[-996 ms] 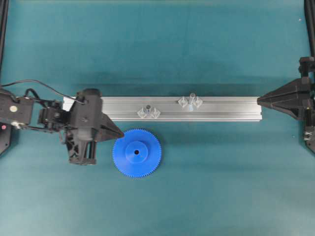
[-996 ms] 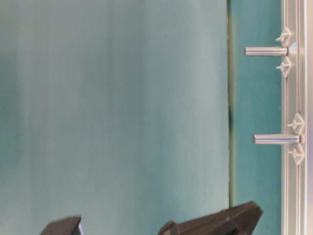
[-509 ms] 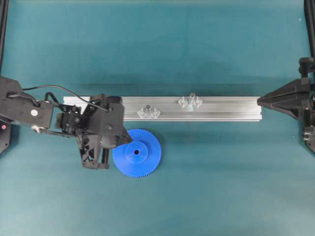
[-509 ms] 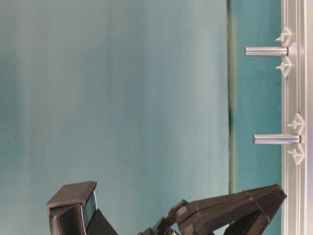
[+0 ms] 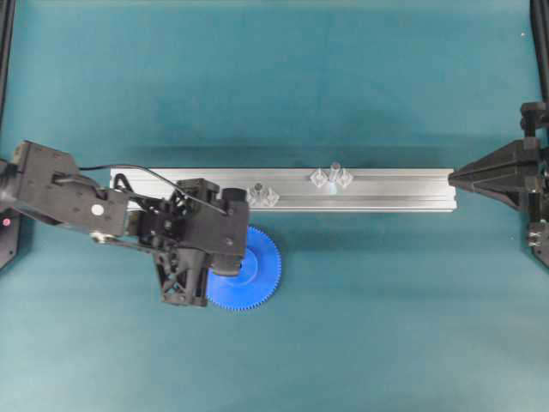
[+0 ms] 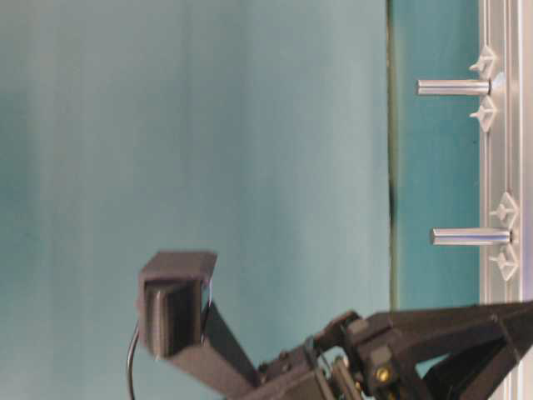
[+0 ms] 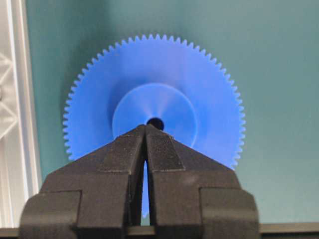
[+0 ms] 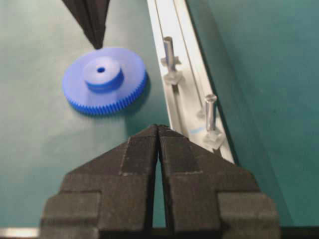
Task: Find the location of the shaft and insert the large gear.
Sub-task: 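Lower the open left gripper around the gear hub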
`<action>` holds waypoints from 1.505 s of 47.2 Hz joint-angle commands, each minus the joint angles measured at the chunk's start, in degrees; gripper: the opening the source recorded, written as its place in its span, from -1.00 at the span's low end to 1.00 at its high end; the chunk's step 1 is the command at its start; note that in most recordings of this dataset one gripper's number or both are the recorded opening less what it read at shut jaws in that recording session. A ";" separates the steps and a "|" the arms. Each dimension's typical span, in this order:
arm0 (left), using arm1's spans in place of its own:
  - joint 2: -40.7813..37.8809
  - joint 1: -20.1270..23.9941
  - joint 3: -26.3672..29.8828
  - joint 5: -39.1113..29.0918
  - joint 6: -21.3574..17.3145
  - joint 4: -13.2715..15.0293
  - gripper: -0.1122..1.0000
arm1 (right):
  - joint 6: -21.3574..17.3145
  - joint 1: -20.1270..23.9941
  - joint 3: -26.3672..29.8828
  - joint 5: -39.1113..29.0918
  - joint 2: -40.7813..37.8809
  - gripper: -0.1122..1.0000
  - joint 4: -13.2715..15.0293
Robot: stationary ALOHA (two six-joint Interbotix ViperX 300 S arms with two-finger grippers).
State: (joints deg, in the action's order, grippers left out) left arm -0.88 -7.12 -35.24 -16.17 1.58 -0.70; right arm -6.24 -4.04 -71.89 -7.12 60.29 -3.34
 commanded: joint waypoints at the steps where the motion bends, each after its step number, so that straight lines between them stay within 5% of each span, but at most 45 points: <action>1: 0.09 -0.44 2.55 -1.23 -0.09 -0.09 -0.78 | -0.44 -0.09 0.70 0.26 -0.26 -0.73 0.09; 44: -8.17 -0.44 14.77 -20.57 -0.44 -0.09 -0.78 | -0.35 -0.09 -0.09 0.18 -0.18 -0.73 0.79; 71: -8.79 -0.44 16.88 -24.61 -0.44 -0.09 -0.78 | -0.35 -0.09 -0.26 0.18 -0.18 -0.73 0.79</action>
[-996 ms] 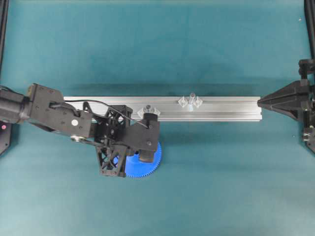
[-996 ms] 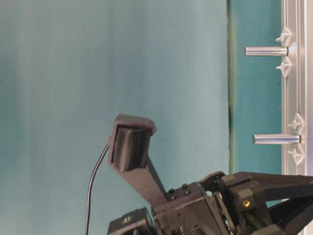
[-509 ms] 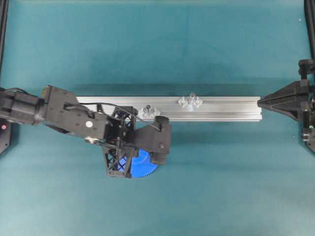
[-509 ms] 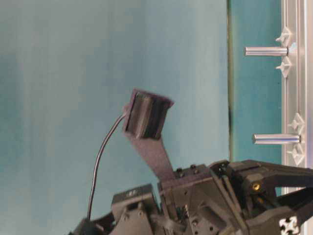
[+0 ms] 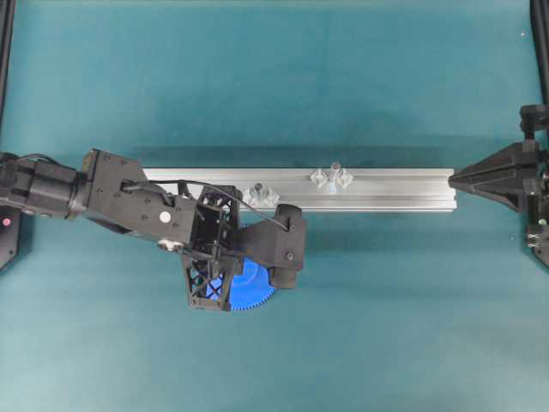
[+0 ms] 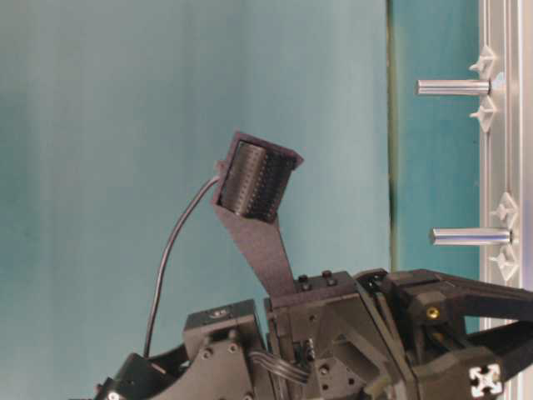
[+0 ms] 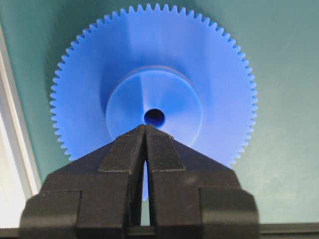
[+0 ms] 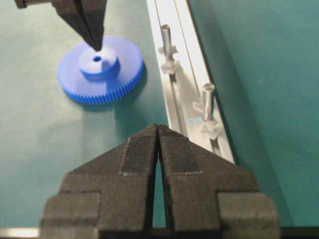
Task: Find the location of the shaft and insert the large gear.
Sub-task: 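Lower the open left gripper around the gear hub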
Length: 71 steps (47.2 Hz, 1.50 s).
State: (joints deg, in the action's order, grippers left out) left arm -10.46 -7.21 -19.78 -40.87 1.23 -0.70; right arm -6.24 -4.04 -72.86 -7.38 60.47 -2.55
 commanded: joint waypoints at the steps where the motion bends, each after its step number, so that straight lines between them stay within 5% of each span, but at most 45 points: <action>1: 0.79 -0.35 1.41 0.09 -0.09 -0.18 -0.78 | -0.35 -0.09 0.70 0.44 -0.26 -0.73 0.00; 14: 0.70 -0.35 1.49 0.00 0.09 -0.09 -0.62 | -0.35 -0.09 0.70 0.62 -0.26 -0.73 0.00; 26: 0.88 -0.35 1.93 2.29 1.05 -0.09 0.59 | -0.35 -0.09 0.70 0.62 0.26 -0.73 0.00; 31: 0.70 -0.35 1.85 2.81 1.23 -0.18 0.89 | -0.35 -0.09 0.70 0.35 0.62 -0.73 0.00; 71: -1.85 -0.44 1.85 2.64 1.14 -0.18 0.89 | -0.44 -0.09 0.26 0.18 0.97 -0.73 0.00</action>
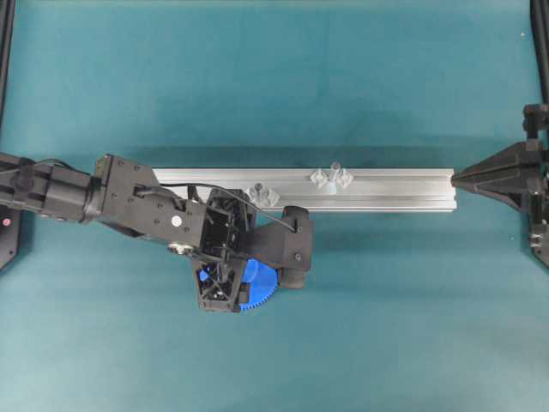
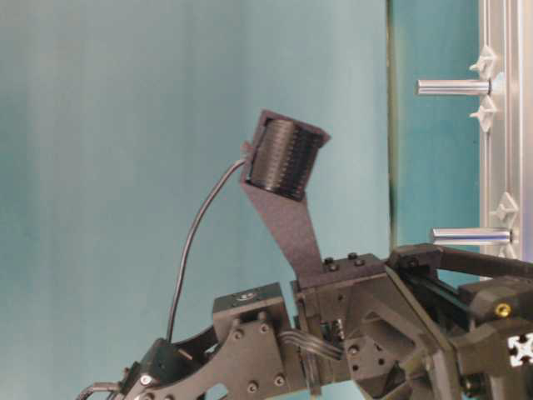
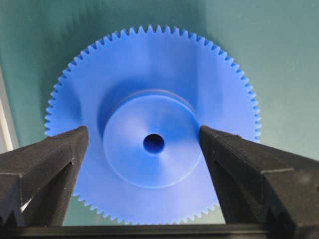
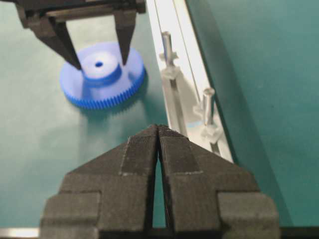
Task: Find the location of the shaft and insert the large gear.
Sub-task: 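Lower the open left gripper around the gear hub, then close the left gripper on the blue gear's hub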
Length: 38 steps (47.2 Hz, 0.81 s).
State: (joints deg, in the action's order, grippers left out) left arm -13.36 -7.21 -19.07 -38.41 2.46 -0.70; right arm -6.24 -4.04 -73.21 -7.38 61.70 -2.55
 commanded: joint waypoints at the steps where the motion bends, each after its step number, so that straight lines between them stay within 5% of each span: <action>1: 1.05 -0.44 1.14 0.18 -0.09 -0.09 0.89 | -0.44 -0.09 0.70 0.18 -0.26 -0.73 0.09; 38: -0.18 -0.44 1.32 -2.29 0.09 -0.09 0.89 | -0.44 -0.09 0.62 0.18 -0.26 -0.73 0.00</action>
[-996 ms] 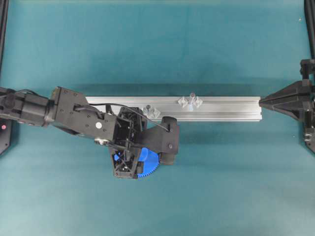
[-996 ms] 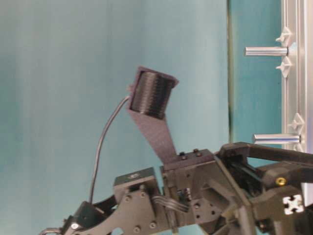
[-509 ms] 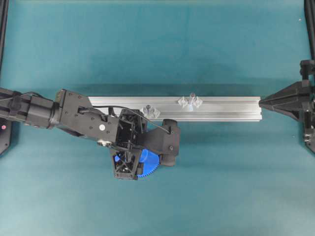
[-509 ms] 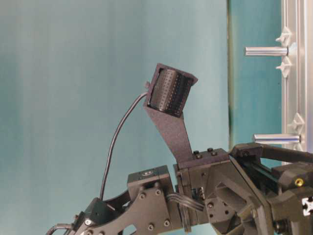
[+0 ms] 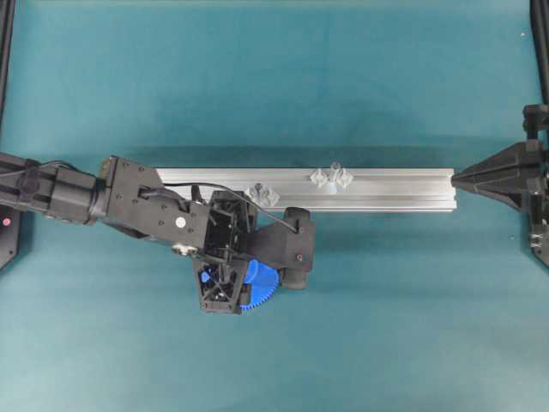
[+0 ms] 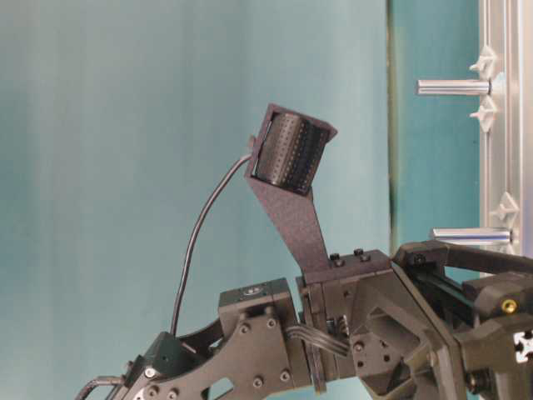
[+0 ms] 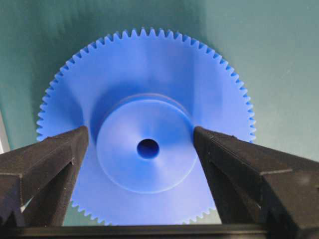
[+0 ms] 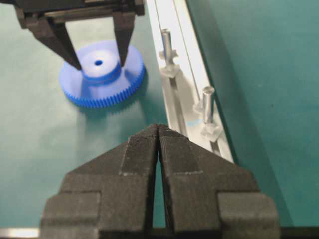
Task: Find the location of the shaft and insert the large gear.
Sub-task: 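Close the left gripper on the blue gear's hub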
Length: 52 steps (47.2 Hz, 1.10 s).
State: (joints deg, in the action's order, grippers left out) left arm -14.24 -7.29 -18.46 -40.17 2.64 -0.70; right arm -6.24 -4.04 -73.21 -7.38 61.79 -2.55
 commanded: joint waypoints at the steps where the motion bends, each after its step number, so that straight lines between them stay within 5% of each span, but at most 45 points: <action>1: 0.70 -0.35 0.70 -0.53 -0.09 -0.09 0.89 | -0.44 -0.09 0.62 0.18 -0.35 -0.73 0.00; 52: 0.79 -1.41 1.58 -2.46 -0.09 -0.09 0.89 | -0.44 -0.09 0.53 0.18 -0.35 -0.73 0.00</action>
State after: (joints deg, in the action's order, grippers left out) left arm -14.24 -8.17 -17.84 -42.45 2.64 -0.70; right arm -6.24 -4.04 -73.21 -7.38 61.79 -2.55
